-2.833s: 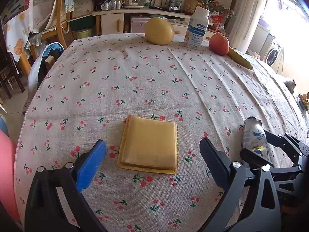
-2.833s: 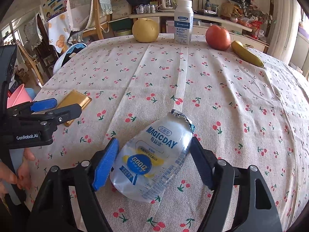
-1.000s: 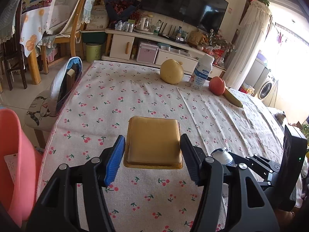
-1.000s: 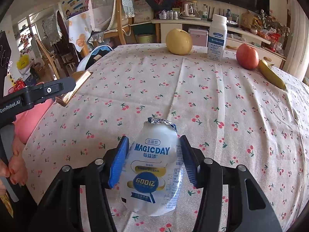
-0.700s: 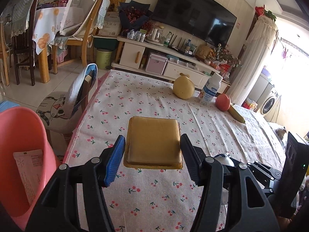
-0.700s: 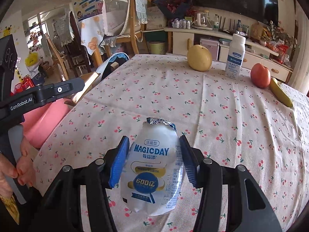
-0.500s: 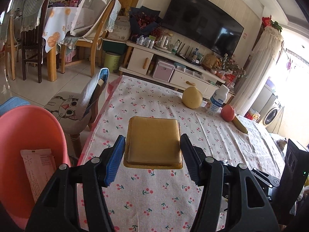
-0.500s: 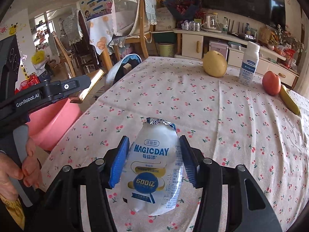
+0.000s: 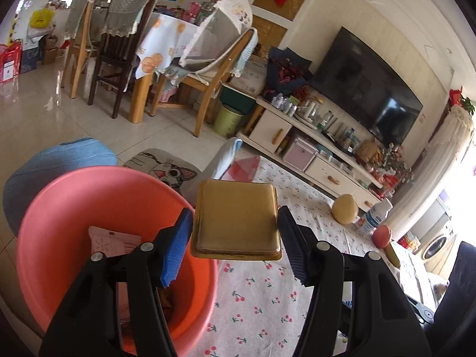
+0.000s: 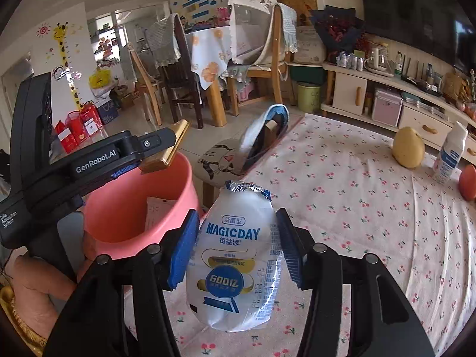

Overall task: Collect trash
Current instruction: 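Carry the gold wrapper and Magicday bag to the pink bucket and release both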

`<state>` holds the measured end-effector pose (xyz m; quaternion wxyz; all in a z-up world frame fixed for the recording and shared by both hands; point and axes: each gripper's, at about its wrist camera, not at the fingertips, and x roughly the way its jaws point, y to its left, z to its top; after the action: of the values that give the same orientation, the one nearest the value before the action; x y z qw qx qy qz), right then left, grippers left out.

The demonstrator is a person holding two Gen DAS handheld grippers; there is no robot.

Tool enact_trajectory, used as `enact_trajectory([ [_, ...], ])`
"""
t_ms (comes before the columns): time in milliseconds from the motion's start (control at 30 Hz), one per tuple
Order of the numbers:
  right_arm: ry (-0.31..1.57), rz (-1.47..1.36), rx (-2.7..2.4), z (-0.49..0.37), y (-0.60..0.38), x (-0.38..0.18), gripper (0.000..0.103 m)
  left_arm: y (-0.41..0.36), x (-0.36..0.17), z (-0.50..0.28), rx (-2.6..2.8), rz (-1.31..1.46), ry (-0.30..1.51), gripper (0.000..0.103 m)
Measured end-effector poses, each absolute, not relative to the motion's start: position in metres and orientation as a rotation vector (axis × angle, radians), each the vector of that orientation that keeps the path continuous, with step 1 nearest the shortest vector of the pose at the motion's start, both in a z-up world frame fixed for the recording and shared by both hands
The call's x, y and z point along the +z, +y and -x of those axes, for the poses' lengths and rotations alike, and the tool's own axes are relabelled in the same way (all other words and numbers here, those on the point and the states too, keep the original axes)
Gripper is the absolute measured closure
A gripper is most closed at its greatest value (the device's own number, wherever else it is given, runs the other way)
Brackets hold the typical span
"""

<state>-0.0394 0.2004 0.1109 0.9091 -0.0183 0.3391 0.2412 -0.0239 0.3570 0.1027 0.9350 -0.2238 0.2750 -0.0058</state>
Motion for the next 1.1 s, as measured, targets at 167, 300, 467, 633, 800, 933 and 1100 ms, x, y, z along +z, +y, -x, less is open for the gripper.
enact_trajectory([
  [167, 0.688, 0.067, 0.555, 0.032, 0.239, 0.115, 0.049, 0.389, 0.102, 0.03, 0.094, 0.5, 0.544, 0.043],
  [300, 0.68, 0.087, 0.601, 0.027, 0.265, 0.117, 0.049, 0.409, 0.099, 0.032, 0.144, 0.531, 0.546, 0.043],
  [467, 0.679, 0.111, 0.641, 0.02, 0.292, 0.114, 0.049, 0.428, 0.093, 0.032, 0.185, 0.568, 0.557, 0.043],
  [633, 0.694, 0.137, 0.676, 0.013, 0.311, 0.103, 0.048, 0.437, 0.087, 0.033, 0.211, 0.588, 0.574, 0.043],
  [800, 0.702, 0.116, 0.62, 0.01, 0.302, 0.097, 0.031, 0.442, 0.085, 0.032, 0.253, 0.586, 0.585, 0.032],
  [933, 0.702, 0.076, 0.58, 0.013, 0.281, 0.1, 0.021, 0.441, 0.087, 0.036, 0.29, 0.569, 0.563, 0.018],
  [1100, 0.694, 0.081, 0.509, 0.022, 0.254, 0.101, 0.015, 0.429, 0.093, 0.034, 0.286, 0.524, 0.559, 0.008],
])
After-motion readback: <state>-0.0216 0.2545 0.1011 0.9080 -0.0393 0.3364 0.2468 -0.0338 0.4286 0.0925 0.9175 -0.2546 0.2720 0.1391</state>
